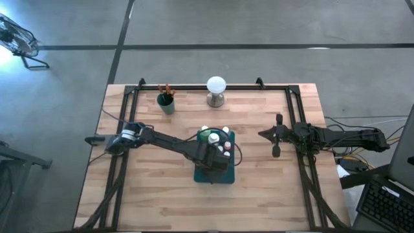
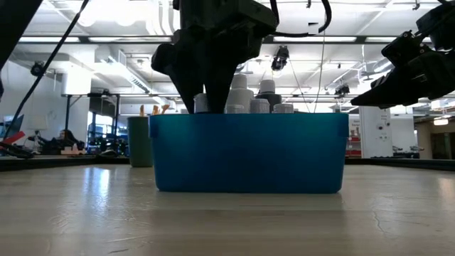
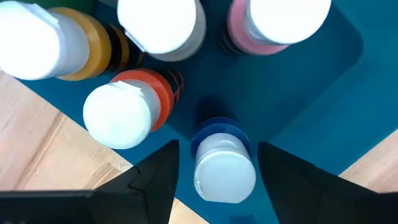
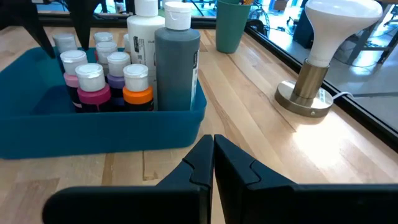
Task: Pick & Place Paint Supplies
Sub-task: Return to Home Position
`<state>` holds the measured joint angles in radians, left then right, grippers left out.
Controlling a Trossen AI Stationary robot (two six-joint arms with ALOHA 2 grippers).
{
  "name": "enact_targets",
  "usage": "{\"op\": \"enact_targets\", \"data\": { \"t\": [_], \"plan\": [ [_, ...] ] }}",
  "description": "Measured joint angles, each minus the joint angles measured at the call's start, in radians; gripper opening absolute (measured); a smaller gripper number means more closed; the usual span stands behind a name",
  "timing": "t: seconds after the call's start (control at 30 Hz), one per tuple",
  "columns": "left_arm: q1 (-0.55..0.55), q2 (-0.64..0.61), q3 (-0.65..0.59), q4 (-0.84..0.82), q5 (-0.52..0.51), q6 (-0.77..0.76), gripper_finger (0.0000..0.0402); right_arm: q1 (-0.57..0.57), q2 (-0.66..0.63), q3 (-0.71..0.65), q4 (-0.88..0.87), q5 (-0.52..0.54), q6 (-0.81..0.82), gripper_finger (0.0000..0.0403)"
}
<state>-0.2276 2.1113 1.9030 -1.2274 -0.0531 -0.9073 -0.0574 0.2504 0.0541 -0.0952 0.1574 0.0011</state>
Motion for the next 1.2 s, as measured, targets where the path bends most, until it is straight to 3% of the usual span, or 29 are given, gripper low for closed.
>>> {"op": "enact_targets", "data": {
  "t": [0.33, 0.6, 0.9, 1.2],
  "plan": [
    [-0.004, -0.006, 0.060, -0.076, -0.038, -0.051, 0.0223, 0.000, 0.000, 0.000, 0.000, 0.000, 0.003, 0.0008],
    [-0.038, -0.093, 0.109, -0.144, -0.115, -0.056, 0.0222, 0.000, 0.000, 0.000, 0.000, 0.000, 0.003, 0.0008],
    [-0.102, -0.332, 0.106, -0.111, -0.253, 0.268, 0.0207, 0.000, 0.000, 0.000, 0.000, 0.000, 0.001, 0.0008],
    [-0.112, -0.513, 0.105, -0.085, -0.320, 0.671, 0.0140, 0.000, 0.000, 0.000, 0.000, 0.000, -0.007, 0.0008]
  ]
}}
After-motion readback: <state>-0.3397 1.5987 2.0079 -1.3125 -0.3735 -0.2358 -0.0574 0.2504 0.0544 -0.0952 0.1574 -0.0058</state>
